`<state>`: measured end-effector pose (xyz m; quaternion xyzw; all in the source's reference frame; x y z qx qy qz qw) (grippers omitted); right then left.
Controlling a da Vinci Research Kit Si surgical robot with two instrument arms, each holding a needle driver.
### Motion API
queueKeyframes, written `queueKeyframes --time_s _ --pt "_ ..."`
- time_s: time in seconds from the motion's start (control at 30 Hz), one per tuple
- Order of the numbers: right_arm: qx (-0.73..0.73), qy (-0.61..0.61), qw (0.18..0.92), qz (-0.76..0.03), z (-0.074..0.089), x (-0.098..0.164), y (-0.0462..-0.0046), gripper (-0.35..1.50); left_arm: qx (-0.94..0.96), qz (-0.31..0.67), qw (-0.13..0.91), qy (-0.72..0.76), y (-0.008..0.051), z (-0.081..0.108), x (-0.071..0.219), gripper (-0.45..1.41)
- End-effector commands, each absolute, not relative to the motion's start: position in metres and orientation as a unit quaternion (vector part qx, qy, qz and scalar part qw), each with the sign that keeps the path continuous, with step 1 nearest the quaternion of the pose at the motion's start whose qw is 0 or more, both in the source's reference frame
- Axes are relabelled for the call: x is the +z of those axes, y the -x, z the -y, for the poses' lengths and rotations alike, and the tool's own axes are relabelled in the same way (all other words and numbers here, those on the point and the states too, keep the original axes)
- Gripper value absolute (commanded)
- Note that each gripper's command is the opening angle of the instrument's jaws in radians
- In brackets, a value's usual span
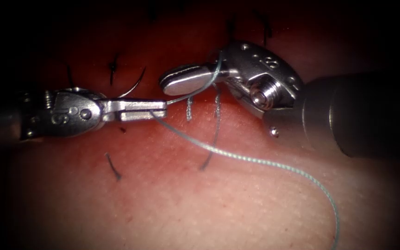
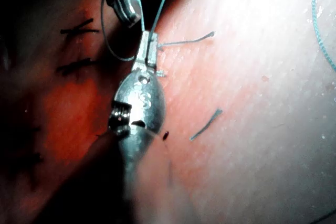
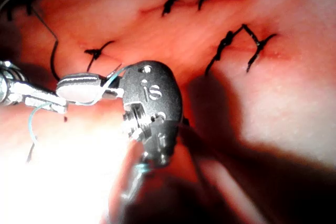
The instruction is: Wound Closure
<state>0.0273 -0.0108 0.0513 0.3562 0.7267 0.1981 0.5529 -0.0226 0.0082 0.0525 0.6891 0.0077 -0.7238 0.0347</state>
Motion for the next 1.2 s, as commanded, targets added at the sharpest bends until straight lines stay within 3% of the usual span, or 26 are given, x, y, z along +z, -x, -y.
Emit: queueKeyframes --time_s 0.03,0.4,0.63,0.7,0.73,0.8,1.2 --pt "0.184 -0.361 0.558 -0.725 0.0108 0.0516 -0.0278 -0.35 -0.722 -0.007 0.034 -0.691 0.0231 -0.0087 0.0530 -0.45" --pt "0.009 -0.423 0.604 -0.675 0.0115 0.0509 -0.0281 -0.35 -0.721 -0.009 0.027 -0.692 0.0238 -0.0092 0.0532 -0.45" --pt "-0.095 -0.462 0.619 -0.628 0.0122 0.0503 -0.0288 0.37 -0.721 -0.009 0.025 -0.692 0.0242 -0.0092 0.0530 -0.45" --pt "-0.117 -0.466 0.621 -0.619 0.0123 0.0502 -0.0290 0.42 -0.721 -0.009 0.025 -0.692 0.0242 -0.0092 0.0530 -0.45" --pt "-0.133 -0.469 0.621 -0.613 0.0122 0.0502 -0.0291 0.61 -0.721 -0.009 0.025 -0.692 0.0243 -0.0092 0.0530 -0.45" --pt "-0.152 -0.470 0.627 -0.602 0.0122 0.0503 -0.0293 0.74 -0.721 -0.009 0.025 -0.692 0.0243 -0.0092 0.0529 -0.45" --pt "-0.218 -0.461 0.680 -0.526 0.0126 0.0518 -0.0306 0.81 -0.722 -0.009 0.025 -0.692 0.0246 -0.0086 0.0525 -0.45"
